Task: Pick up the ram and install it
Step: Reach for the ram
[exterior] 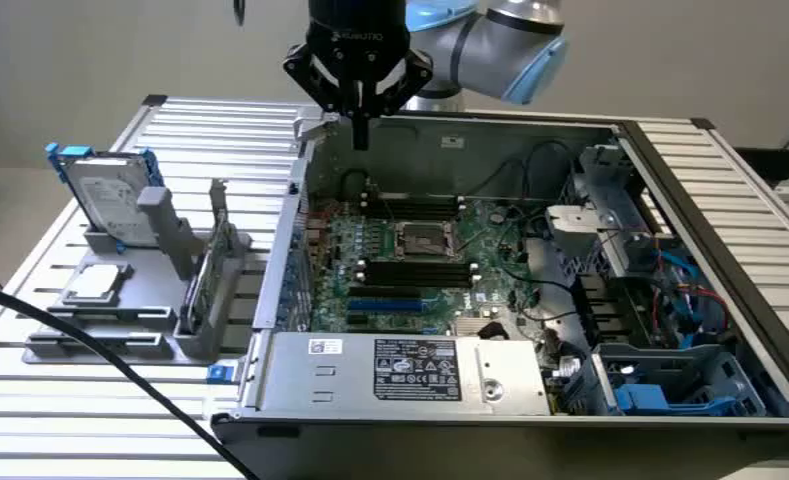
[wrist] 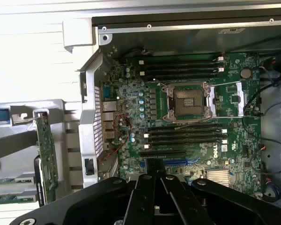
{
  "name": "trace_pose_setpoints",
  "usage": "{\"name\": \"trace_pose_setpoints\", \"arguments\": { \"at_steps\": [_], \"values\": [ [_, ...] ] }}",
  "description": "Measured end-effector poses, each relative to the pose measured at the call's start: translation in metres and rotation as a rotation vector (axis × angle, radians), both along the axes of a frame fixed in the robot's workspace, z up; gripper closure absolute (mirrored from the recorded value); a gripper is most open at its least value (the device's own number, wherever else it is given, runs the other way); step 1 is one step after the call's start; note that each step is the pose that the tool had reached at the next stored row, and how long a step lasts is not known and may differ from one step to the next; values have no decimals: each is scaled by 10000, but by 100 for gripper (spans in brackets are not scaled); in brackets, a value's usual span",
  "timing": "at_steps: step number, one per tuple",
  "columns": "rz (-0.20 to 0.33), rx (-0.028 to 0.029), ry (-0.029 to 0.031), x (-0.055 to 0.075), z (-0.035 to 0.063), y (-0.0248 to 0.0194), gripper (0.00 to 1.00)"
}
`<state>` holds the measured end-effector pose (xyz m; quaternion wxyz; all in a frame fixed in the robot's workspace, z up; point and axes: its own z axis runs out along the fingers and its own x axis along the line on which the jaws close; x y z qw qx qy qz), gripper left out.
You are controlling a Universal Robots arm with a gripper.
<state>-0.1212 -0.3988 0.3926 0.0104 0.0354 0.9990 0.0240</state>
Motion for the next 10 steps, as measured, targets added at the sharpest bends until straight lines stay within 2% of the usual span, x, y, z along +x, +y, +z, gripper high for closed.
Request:
{"name": "trace_pose_setpoints", "arguments": {
  "at_steps": [10],
  "values": [
    [0, -1, 0, 0, 0, 0, 89]
  ]
}}
